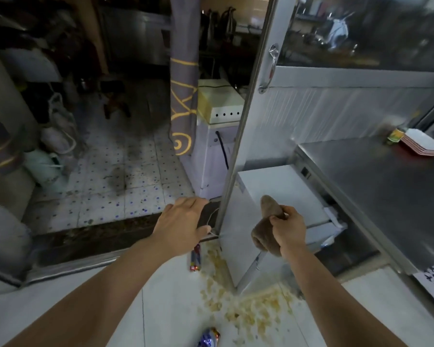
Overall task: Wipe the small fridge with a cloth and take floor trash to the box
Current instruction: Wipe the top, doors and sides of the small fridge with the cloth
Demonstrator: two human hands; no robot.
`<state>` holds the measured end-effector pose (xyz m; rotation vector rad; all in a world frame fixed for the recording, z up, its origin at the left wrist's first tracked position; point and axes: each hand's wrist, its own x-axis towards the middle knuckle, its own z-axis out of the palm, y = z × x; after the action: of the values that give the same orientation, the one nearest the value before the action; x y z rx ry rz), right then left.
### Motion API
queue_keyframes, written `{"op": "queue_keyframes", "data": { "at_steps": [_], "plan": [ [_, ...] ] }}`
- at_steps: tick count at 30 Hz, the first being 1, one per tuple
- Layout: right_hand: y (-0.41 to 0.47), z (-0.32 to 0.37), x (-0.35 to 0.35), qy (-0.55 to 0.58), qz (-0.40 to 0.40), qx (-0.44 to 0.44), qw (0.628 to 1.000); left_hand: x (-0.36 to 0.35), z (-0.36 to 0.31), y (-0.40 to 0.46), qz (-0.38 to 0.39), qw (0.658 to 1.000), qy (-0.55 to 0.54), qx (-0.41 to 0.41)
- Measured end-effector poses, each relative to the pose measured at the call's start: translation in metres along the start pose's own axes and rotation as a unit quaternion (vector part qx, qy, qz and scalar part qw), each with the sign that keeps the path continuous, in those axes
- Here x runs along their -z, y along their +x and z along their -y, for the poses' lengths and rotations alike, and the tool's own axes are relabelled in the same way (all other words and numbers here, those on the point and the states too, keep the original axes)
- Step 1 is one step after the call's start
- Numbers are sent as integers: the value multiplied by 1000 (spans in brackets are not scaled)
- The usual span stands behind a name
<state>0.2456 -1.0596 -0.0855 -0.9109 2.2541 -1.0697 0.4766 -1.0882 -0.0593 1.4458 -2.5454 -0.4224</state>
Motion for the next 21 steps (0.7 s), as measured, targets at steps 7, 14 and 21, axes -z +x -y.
{"op": "queue_keyframes", "data": {
  "at_steps": [7,14,21],
  "plan": [
    [58,6,-62,40,-45,-55,997,-8,46,83,55,996,13,-64],
    [116,16,-103,79,-86,-134,984,-20,80,189,126,985,16,-118],
    [146,14,-126,104,-149,-188,965,-41,98,270,188,967,13,-173]
  ]
}}
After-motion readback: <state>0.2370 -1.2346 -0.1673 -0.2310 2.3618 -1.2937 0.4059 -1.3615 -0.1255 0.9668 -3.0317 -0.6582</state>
